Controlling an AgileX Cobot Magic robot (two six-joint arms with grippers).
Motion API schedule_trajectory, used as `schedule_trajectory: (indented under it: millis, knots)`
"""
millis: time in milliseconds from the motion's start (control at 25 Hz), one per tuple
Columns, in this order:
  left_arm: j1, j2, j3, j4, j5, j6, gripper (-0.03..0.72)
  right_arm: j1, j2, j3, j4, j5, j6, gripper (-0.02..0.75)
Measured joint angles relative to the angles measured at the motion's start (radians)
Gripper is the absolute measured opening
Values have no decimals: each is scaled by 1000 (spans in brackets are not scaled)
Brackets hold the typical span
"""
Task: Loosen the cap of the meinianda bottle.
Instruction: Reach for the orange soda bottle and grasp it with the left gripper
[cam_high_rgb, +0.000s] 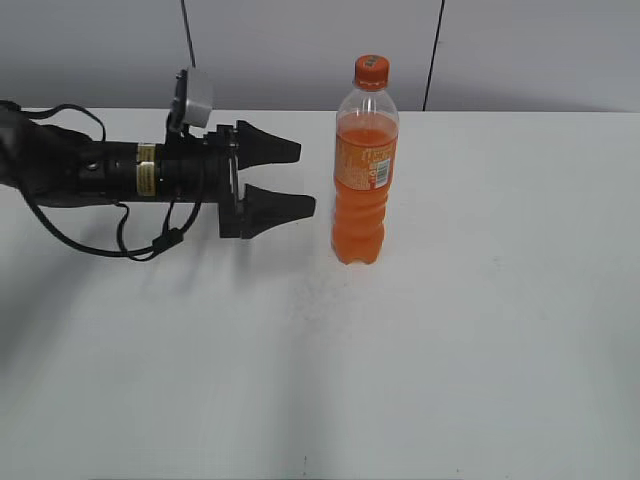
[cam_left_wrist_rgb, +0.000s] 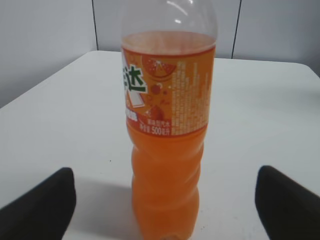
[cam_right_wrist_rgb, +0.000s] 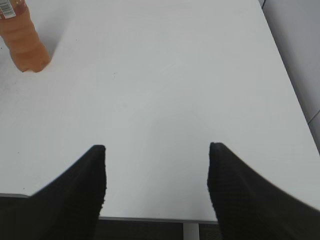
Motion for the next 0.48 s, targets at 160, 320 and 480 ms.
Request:
schedule_trajectory:
  millis: [160, 320, 480]
  knots:
    - [-34, 61, -96, -1, 1, -38, 640, 0, 0, 0, 0, 0, 0, 480]
    - [-67, 109, -176, -2, 0, -79, 618, 0, 0, 0, 0, 0, 0, 480]
    - [-93, 144, -223, -4, 0, -110, 594, 0, 0, 0, 0, 0, 0, 480]
